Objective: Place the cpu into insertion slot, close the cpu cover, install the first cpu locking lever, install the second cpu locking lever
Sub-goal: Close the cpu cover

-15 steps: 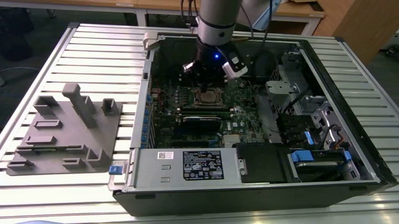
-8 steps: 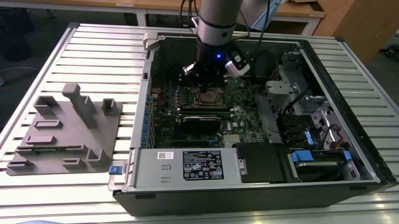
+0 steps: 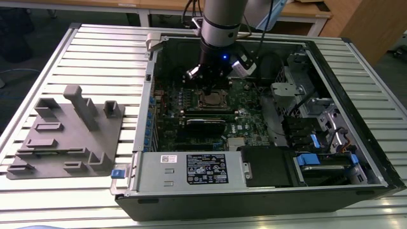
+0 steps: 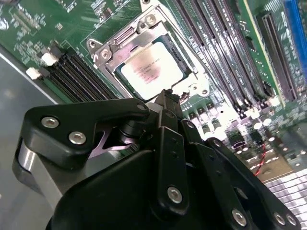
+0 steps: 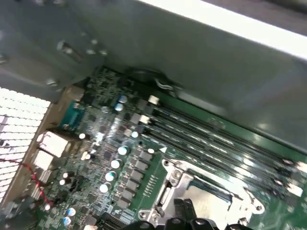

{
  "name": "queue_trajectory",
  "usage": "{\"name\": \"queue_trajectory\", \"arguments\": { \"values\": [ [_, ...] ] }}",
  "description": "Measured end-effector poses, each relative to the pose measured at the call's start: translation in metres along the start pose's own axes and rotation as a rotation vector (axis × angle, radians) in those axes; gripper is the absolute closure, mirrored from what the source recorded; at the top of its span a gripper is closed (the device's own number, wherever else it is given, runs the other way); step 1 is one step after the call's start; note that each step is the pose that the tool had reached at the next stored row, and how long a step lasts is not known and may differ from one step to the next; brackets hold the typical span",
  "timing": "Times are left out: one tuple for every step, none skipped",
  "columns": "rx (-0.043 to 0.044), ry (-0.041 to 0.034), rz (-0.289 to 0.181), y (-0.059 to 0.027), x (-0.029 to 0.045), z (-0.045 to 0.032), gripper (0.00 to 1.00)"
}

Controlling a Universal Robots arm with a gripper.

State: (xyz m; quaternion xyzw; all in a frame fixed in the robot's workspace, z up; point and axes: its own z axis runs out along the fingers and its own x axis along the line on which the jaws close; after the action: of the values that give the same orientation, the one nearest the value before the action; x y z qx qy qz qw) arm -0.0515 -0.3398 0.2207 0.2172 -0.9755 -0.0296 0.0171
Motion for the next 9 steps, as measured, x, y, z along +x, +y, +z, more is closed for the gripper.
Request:
{"name": "queue_trajectory", "arguments": {
  "values": [
    [0.0002,0.0011,-0.017,0.0000,0.0000,0.0000,0.89],
    [0.0006,0.0021,-0.032,0.0000,0.0000,0.0000,0.89],
    [0.0009,0.0031,-0.048,0.0000,0.0000,0.0001,0.89],
    [0.0012,0.0041,-0.063,0.0000,0.0000,0.0001,0.89],
    [0.0015,0.0050,-0.078,0.0000,0.0000,0.0001,0.89],
    [0.0019,0.0059,-0.093,0.0000,0.0000,0.0002,0.89],
    [0.0022,0.0066,-0.106,0.0000,0.0000,0.0002,0.89],
    [0.0025,0.0067,-0.114,0.0000,0.0000,0.0002,0.89],
    [0.0025,0.0067,-0.114,0.0000,0.0000,0.0002,0.89]
  ]
}}
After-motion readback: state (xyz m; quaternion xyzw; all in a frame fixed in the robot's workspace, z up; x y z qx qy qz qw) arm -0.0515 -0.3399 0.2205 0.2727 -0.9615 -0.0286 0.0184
